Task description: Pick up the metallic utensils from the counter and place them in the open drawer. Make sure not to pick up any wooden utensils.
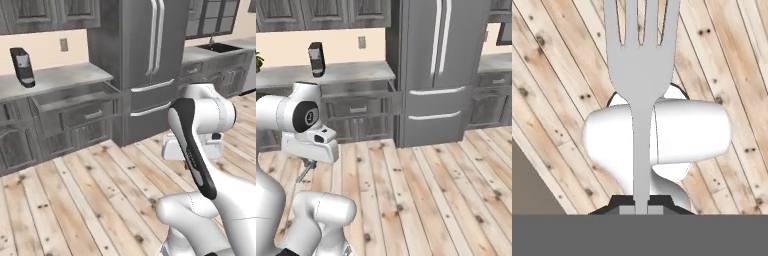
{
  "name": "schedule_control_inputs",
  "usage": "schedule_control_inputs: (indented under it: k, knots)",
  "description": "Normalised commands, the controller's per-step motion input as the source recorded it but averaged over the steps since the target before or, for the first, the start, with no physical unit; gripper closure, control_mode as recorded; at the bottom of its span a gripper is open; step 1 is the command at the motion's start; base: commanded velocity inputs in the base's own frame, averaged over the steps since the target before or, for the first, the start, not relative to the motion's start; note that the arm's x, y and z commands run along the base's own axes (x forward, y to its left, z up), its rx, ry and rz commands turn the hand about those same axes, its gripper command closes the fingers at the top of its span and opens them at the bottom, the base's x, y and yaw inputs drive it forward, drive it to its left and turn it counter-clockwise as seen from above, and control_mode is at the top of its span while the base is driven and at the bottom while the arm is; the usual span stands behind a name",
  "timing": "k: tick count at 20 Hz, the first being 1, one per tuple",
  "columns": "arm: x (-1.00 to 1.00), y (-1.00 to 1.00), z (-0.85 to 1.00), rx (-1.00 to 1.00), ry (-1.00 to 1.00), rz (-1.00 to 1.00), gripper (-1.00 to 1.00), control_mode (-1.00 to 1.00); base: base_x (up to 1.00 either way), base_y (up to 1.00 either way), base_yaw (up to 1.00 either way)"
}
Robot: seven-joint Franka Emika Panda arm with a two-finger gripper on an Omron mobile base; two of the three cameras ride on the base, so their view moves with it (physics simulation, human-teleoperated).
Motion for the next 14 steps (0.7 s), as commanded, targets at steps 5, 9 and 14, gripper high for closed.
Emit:
schedule_control_inputs:
  k: [5, 9, 14]
  knots:
    - [0.00, 0.00, 0.00, 0.00, 0.00, 0.00, 1.00, 1.00, 0.64, 0.82, -0.34]
    - [0.00, 0.00, 0.00, 0.00, 0.00, 0.00, 1.00, 1.00, 0.58, 0.93, -0.34]
    - [0.00, 0.00, 0.00, 0.00, 0.00, 0.00, 1.00, 1.00, 0.42, 1.00, -0.30]
